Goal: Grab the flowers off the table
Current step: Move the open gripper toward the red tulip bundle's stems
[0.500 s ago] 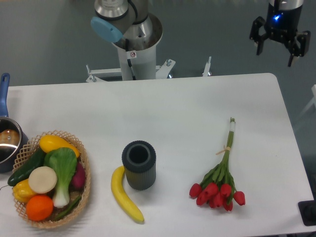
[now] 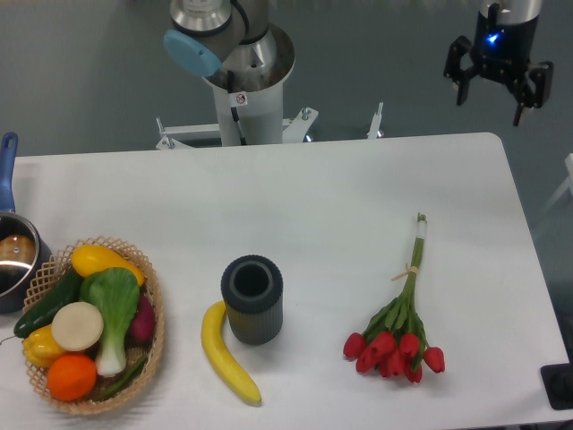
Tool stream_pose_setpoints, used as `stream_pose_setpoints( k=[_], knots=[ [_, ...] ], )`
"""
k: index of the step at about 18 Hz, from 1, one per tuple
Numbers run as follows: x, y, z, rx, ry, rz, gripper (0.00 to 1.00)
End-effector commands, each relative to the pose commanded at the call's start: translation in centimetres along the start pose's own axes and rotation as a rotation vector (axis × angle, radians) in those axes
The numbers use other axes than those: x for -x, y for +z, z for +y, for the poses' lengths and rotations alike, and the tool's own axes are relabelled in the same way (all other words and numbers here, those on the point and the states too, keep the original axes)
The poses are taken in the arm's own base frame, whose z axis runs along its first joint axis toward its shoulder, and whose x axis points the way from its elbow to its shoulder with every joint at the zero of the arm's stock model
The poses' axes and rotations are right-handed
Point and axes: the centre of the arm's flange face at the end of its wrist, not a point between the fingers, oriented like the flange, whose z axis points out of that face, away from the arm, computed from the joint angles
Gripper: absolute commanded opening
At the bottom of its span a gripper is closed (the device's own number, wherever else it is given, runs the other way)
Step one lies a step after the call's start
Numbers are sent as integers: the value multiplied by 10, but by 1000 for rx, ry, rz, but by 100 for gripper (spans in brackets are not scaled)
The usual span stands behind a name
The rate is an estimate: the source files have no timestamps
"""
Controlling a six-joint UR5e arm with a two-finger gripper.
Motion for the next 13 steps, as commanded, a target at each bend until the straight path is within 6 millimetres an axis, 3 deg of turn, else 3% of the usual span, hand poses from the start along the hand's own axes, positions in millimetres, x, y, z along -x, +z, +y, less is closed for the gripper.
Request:
stream_pose_setpoints(
  k=[6, 10, 13],
  knots=[
    [-2, 22, -9, -51, -158, 24, 100],
    [-5, 63, -23, -58, -179, 78, 100],
    [-3, 107, -32, -61, -188, 100, 100]
  ],
)
